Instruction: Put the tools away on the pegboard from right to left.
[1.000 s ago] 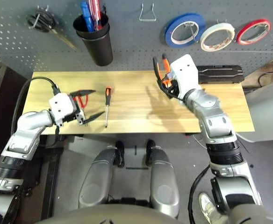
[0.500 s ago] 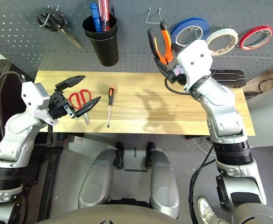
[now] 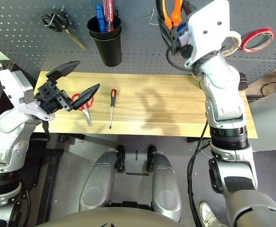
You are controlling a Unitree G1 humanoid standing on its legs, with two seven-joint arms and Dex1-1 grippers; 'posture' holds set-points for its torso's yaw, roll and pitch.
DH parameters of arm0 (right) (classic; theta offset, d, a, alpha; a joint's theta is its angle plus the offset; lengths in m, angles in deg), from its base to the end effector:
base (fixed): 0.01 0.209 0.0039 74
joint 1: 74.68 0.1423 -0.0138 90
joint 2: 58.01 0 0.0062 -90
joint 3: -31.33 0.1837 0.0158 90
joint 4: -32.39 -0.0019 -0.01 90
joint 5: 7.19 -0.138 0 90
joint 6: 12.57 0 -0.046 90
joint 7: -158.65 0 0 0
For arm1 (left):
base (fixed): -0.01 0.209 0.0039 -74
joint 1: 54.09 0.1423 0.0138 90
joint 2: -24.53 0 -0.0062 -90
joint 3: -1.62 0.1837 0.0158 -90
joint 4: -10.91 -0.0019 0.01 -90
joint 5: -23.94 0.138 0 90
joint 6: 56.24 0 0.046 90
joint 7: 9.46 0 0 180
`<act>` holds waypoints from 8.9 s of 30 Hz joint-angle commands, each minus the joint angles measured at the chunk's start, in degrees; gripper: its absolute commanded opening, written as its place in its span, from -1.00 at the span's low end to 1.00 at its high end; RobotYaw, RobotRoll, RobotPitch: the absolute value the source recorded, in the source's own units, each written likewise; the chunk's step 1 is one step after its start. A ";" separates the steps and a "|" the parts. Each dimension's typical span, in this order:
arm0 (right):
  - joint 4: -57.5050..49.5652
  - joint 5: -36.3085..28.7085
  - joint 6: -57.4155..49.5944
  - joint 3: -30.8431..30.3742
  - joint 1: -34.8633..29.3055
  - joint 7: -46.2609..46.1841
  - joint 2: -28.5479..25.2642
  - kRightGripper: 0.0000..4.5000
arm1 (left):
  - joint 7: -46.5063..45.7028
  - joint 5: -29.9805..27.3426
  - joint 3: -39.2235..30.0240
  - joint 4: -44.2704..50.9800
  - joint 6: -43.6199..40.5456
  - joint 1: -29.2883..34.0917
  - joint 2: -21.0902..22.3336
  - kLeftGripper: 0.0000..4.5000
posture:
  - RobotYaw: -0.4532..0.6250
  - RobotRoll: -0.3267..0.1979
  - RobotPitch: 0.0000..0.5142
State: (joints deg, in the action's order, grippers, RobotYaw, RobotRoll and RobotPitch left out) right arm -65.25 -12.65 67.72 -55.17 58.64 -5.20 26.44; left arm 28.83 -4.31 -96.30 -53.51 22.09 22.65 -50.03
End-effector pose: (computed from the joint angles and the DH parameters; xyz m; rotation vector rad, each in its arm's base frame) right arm 0.2780 -0.1719 0.2584 -0.3512 -0.6872 0.3231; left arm 0.2144 0.2163 0.1916 0.2551 -0.4293 -0.8022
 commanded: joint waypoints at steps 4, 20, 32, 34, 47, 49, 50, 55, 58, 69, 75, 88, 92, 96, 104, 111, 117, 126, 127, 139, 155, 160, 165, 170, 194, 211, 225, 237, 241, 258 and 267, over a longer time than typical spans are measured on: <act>8.30 1.50 4.91 0.35 6.23 -2.56 2.05 0.18 | -0.24 -1.55 -0.24 1.61 -2.31 -1.38 0.37 1.00 | 0.11 0.25 -0.06; 28.82 5.02 17.08 -0.42 13.59 -5.03 5.75 0.18 | -0.30 -1.54 -1.20 3.07 -3.30 -0.19 1.41 1.00 | 0.19 0.25 -0.01; 31.17 5.01 16.18 -0.69 9.42 -4.47 7.71 0.18 | 0.29 -0.65 -0.41 2.58 -2.83 0.40 1.40 1.00 | 0.17 0.25 0.02; 29.97 5.18 16.87 -0.61 8.55 -4.64 7.61 0.50 | 0.35 -0.59 -0.27 2.46 -2.81 0.32 1.37 1.00 | 0.17 0.25 0.04; 4.99 3.73 27.26 1.13 -11.38 -0.03 0.66 0.98 | 0.65 -0.71 -0.52 1.53 -2.79 2.23 1.32 1.00 | 0.12 0.25 0.11; 1.64 3.29 26.95 0.77 -14.76 1.61 -0.73 0.98 | 0.79 -0.49 -0.26 1.22 -2.52 2.62 1.17 1.00 | 0.11 0.25 0.12; -0.08 3.07 25.33 0.56 -17.25 2.78 -1.78 0.98 | 0.74 -0.43 -0.10 1.03 -2.56 2.88 1.04 1.00 | 0.10 0.25 0.13; -4.74 2.81 13.98 -1.13 -28.21 9.59 -7.73 0.98 | -0.34 -0.22 0.87 0.22 -3.28 4.04 -0.06 1.00 | 0.07 0.25 0.16; -4.31 1.54 4.13 -2.65 -32.57 15.23 -11.64 0.98 | -2.03 1.39 2.20 -0.54 -4.07 5.08 -1.16 1.00 | 0.05 0.25 0.19; -2.71 1.16 -9.36 -8.62 -37.39 26.29 -16.85 0.98 | -15.34 16.24 10.70 -6.95 -12.30 5.89 -5.86 1.00 | 0.02 0.25 0.28; -2.39 0.60 -12.84 -9.79 -37.38 28.06 -16.23 0.98 | -19.87 20.10 13.49 -13.68 -20.09 3.27 -9.51 1.00 | 0.01 0.25 0.35; -2.38 -1.12 -15.62 -9.98 -38.26 27.43 -12.85 0.98 | -23.32 22.31 14.36 -31.15 -25.25 -8.40 -18.18 1.00 | -0.05 0.25 0.43; -2.42 -0.76 -15.75 -10.35 -38.31 27.04 -11.88 0.98 | -24.19 23.78 15.00 -36.43 -25.43 -11.41 -20.05 1.00 | -0.07 0.25 0.44; -2.48 -0.57 -15.64 -10.45 -38.36 26.69 -11.48 0.98 | -25.42 24.68 14.71 -40.82 -26.32 -14.19 -21.46 1.00 | -0.07 0.25 0.44; -2.16 0.14 -15.00 -11.34 -38.75 26.07 -10.71 0.98 | -28.40 25.71 12.64 -53.23 -25.41 -23.08 -24.04 1.00 | -0.08 0.25 0.48; -2.97 0.37 -15.28 -12.25 -39.21 25.05 -10.09 0.98 | -30.17 26.36 11.55 -64.39 -22.25 -28.75 -26.56 1.00 | -0.11 0.25 0.53; -3.55 0.34 -15.84 -12.67 -38.93 24.19 -9.80 0.98 | -31.03 27.83 11.68 -72.84 -20.04 -31.36 -27.59 1.00 | -0.14 0.25 0.57; -3.87 0.51 -16.32 -13.27 -38.12 23.51 -9.35 1.00 | -30.07 28.09 10.73 -81.39 -18.26 -34.67 -27.60 0.22 | -0.14 0.25 0.59; -3.86 0.50 -16.32 -13.29 -38.09 23.52 -9.35 1.00 | -29.99 28.12 10.72 -81.41 -18.47 -34.66 -27.62 0.07 | -0.14 0.25 0.59; 0.09 0.64 -13.66 -12.90 -35.32 24.38 -9.32 1.00 | -28.62 26.44 9.92 -64.43 -27.86 -29.09 -27.56 -0.70 | -0.06 0.25 0.48; 1.45 -4.88 -6.66 -8.97 -29.42 29.70 -8.76 1.00 | -30.97 18.73 -0.12 -8.28 -47.91 -7.93 -26.44 -0.70 | 0.19 0.25 0.16; -3.30 -12.62 -9.48 -2.96 -28.93 31.21 -9.48 1.00 | -30.03 15.21 -4.10 2.68 -48.79 -5.69 -25.29 -0.70 | 0.19 0.25 0.11; -5.07 -18.76 -12.53 1.49 -27.14 34.12 -12.46 1.00 | -28.88 10.79 -7.94 8.37 -49.53 -7.83 -23.50 -0.70 | 0.17 0.25 0.07; -6.36 -22.66 -16.73 3.49 -24.99 35.29 -15.68 1.00 | -28.69 7.17 -10.54 9.83 -50.31 -11.37 -21.48 -0.70 | 0.12 0.25 0.02; -8.47 -29.95 -13.12 12.59 -24.63 35.75 -18.10 1.00 | -35.66 -2.70 -17.02 2.21 -46.98 -38.00 -19.97 -0.70 | -0.01 0.25 -0.05; -8.41 -30.59 -8.54 12.70 -26.79 32.47 -15.10 1.00 | -42.50 -2.64 -14.16 -9.91 -31.94 -46.76 -26.76 -0.70 | -0.04 0.25 -0.01; -8.38 -28.56 -7.12 11.44 -27.85 28.37 -13.06 1.00 | -41.88 -0.98 -11.50 -25.55 -17.67 -52.68 -27.47 -0.70 | -0.11 0.25 0.01; -7.56 -26.26 -5.11 10.68 -27.93 27.25 -11.83 1.00 | -41.83 0.03 -9.28 -30.68 -12.81 -52.62 -30.17 -0.70 | -0.14 0.25 -0.02; -7.80 -26.31 -4.95 10.50 -28.55 27.11 -11.58 1.00 | -41.16 1.35 -7.43 -31.37 -11.08 -51.05 -30.69 -0.70 | -0.14 0.25 -0.02; -8.08 -26.88 -4.86 10.28 -28.26 26.06 -10.15 1.00 | -40.45 4.24 -3.90 -32.39 -9.13 -46.73 -30.61 0.40 | -0.15 0.25 -0.03; -7.64 -27.39 -5.37 9.51 -27.09 26.16 -8.81 1.00 | -41.92 2.99 -4.93 -27.04 -12.56 -47.45 -28.34 0.99 | -0.11 0.25 -0.01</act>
State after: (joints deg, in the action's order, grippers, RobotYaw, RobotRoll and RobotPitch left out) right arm -73.00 -39.77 62.36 -45.15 32.18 20.77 17.45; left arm -12.57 -0.94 -100.99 -83.66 10.76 -24.53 -78.84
